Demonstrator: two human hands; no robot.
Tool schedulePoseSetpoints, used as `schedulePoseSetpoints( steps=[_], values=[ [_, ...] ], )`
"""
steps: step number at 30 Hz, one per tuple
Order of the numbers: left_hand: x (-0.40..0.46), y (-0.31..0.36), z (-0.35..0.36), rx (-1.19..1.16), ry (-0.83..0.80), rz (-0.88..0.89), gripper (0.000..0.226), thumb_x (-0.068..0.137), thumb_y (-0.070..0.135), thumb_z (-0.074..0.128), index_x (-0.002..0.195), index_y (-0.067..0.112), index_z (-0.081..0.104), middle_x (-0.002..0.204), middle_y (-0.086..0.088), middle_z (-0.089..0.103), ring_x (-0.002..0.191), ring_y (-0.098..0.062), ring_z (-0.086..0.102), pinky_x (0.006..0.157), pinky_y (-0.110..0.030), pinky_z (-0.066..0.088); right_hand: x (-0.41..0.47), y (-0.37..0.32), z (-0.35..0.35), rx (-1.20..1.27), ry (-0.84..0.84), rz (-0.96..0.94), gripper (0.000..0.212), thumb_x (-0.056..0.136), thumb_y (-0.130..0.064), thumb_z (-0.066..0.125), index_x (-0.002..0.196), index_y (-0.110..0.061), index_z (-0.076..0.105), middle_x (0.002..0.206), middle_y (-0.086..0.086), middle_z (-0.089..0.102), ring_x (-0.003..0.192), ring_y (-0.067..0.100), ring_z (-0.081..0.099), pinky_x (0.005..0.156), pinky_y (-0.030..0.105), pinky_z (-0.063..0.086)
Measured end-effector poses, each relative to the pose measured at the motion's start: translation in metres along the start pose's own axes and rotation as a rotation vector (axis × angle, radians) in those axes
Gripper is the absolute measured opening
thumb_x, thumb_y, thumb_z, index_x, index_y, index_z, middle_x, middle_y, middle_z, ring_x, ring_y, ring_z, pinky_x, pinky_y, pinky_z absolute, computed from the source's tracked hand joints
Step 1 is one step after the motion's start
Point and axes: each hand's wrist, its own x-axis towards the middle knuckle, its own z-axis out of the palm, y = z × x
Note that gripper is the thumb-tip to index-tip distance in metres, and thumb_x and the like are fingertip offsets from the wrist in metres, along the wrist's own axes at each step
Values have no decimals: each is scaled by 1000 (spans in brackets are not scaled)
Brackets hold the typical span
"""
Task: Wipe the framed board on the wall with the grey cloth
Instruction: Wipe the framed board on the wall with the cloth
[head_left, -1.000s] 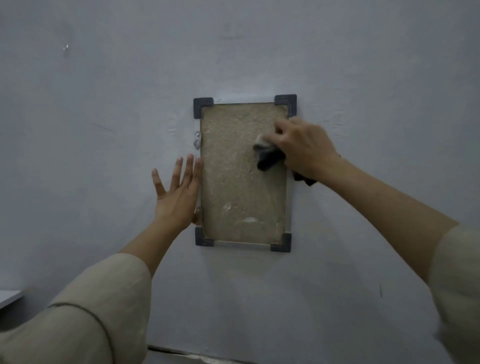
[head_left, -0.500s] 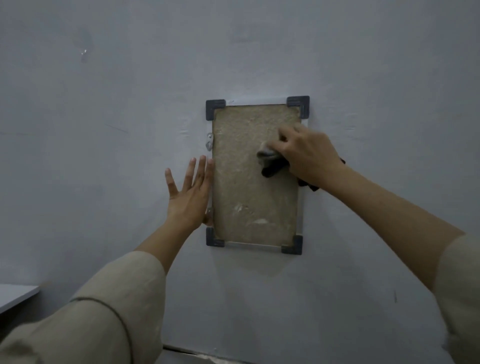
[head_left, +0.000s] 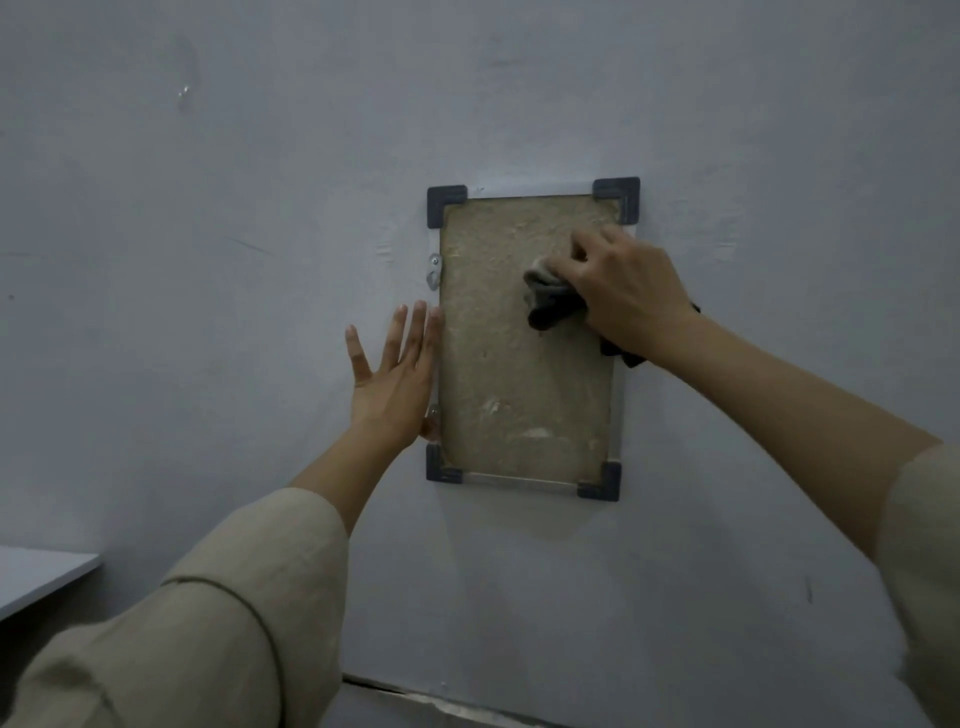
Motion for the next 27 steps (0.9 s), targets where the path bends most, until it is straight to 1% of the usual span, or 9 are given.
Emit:
schedulePoseSetpoints(
  steps=[2, 4, 8, 10, 15, 17, 21, 24, 27],
  values=[
    [0, 0, 0, -7, 1, 5, 135, 66, 49, 74, 133, 12, -37, 152, -7, -28, 137, -24, -30, 98, -64, -20, -6, -13, 3, 51, -20, -5, 31, 92, -13, 44, 121, -6, 50, 110, 18, 51, 91, 31, 51, 58, 32, 36],
    [-1, 0, -1, -2, -2, 6, 134, 67, 47, 74, 134, 12, -37, 152, -7, -28, 138, -24, -30, 99, -66, -18, -29, -31, 11, 40, -33, -215, 34, 93, -13, 38, 125, -7, 48, 114, 15, 53, 91, 26, 53, 59, 29, 41],
    [0, 1, 0, 8, 2, -6, 133, 68, 45, 74, 134, 12, -36, 152, -7, -28, 138, -25, -30, 97, -66, -20, -48, -41, 13, -47, -79, -413, 30, 93, -11, 34, 109, -12, 60, 103, 6, 59, 82, 19, 58, 52, 24, 43],
    [-1, 1, 0, 2, 7, -2, 132, 69, 47, 73, 131, 12, -39, 152, -9, -29, 137, -26, -31, 95, -65, -23, -29, -31, 10, -11, -105, -370, 23, 97, -15, 36, 111, -9, 54, 108, 10, 53, 86, 22, 53, 57, 25, 39],
    [-1, 1, 0, -9, 9, -2, 130, 71, 49, 70, 127, 14, -42, 151, -10, -28, 137, -27, -31, 96, -66, -22, 3, -11, 0, 67, 16, 71, 31, 90, -12, 47, 120, -6, 53, 108, 19, 51, 91, 33, 51, 60, 32, 34],
    [-2, 2, -2, -18, 5, -1, 130, 71, 48, 71, 130, 13, -40, 152, -9, -27, 137, -26, -30, 96, -66, -22, -14, -31, 7, 101, 5, 15, 34, 91, -12, 42, 124, -5, 48, 111, 18, 51, 92, 31, 51, 61, 31, 36],
    [-2, 3, -1, -10, 7, -18, 130, 72, 41, 73, 132, 13, -39, 152, -8, -28, 137, -26, -30, 96, -66, -21, -48, -64, 22, 80, -91, -382, 41, 93, -13, 17, 125, -8, 43, 116, 12, 48, 96, 24, 49, 61, 28, 41],
    [-1, 2, 0, -15, 7, -10, 129, 72, 43, 72, 131, 14, -40, 152, -9, -28, 137, -26, -31, 95, -65, -22, -25, -47, 16, 71, -68, -305, 31, 97, -22, 30, 120, -11, 48, 112, 11, 49, 91, 23, 51, 60, 28, 37],
    [-1, 1, 0, -14, 3, -9, 128, 72, 45, 71, 132, 14, -38, 152, -10, -27, 137, -27, -31, 95, -65, -22, 6, -30, 7, 65, 0, -47, 29, 95, -24, 41, 118, -10, 52, 108, 15, 50, 87, 27, 51, 60, 30, 35]
  ],
)
